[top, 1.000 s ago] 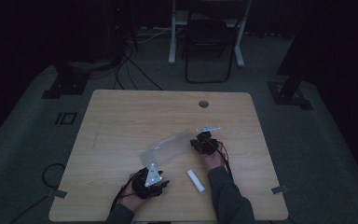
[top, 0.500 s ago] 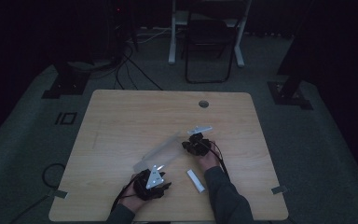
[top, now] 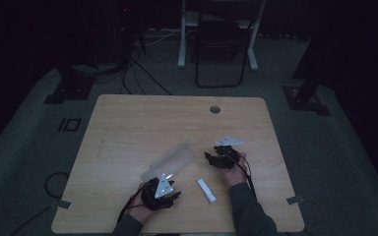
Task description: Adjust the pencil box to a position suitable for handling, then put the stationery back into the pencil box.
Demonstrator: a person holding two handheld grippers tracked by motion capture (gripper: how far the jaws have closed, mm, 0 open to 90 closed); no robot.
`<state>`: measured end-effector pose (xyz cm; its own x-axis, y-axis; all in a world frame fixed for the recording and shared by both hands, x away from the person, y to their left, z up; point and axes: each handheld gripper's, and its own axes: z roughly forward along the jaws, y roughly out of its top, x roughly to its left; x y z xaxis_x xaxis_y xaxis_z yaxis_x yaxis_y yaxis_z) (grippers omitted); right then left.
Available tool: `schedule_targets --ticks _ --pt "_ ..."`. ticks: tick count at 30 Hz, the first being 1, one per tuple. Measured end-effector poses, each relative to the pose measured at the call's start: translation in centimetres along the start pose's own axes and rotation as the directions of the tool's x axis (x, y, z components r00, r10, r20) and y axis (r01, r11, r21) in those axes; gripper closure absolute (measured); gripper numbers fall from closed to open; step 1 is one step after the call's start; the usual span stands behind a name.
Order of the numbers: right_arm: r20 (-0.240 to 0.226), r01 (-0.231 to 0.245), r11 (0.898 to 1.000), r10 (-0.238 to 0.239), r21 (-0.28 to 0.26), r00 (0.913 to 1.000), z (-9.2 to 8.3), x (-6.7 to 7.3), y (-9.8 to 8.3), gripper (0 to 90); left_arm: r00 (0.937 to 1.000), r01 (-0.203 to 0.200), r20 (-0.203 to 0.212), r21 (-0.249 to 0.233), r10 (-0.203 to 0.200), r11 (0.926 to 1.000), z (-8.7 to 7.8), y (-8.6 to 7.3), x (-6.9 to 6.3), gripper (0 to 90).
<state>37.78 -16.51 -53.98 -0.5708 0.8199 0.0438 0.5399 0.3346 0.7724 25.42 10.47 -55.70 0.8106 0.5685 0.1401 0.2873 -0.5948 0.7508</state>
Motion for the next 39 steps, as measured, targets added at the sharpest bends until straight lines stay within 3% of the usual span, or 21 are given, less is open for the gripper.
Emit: schedule_targets --ticks 3,8,14,19,26,39 --pt "0.042 -0.024 1.0 0.023 0.013 0.9989 -1.0 -0.8 -1.1 45.2 1.0 -0.004 0.005 0.0 0.004 1.0 0.1 0.1 -0.1 51.9" --pt "0.084 -0.019 0.999 0.016 0.03 0.9964 -2.6 -1.6 -2.7 40.2 0.9999 -0.011 0.006 0.006 0.011 0.9999 0.2 0.2 -0.2 51.4" --pt "0.117 -0.001 0.998 -0.007 0.069 0.9931 -4.2 -2.0 -5.1 34.4 1.0 -0.006 0.008 -0.004 0.006 1.0 0.1 0.2 -0.2 50.3" --pt "0.128 -0.016 0.997 0.006 0.073 0.9918 -5.4 -2.2 -6.8 34.1 0.9999 -0.004 0.013 -0.002 0.004 1.0 0.2 0.4 -0.3 48.3" --pt "0.097 -0.018 0.999 0.013 0.051 0.9952 -5.9 -1.6 -7.1 39.2 0.9999 -0.005 0.011 -0.003 0.005 1.0 0.3 0.8 -0.3 45.7" --pt "-0.01 0.049 0.998 -0.048 0.037 0.9988 -4.2 2.1 -5.8 40.8 0.9989 -0.01 0.045 -0.003 0.01 0.9999 1.4 2.3 -0.1 40.0"
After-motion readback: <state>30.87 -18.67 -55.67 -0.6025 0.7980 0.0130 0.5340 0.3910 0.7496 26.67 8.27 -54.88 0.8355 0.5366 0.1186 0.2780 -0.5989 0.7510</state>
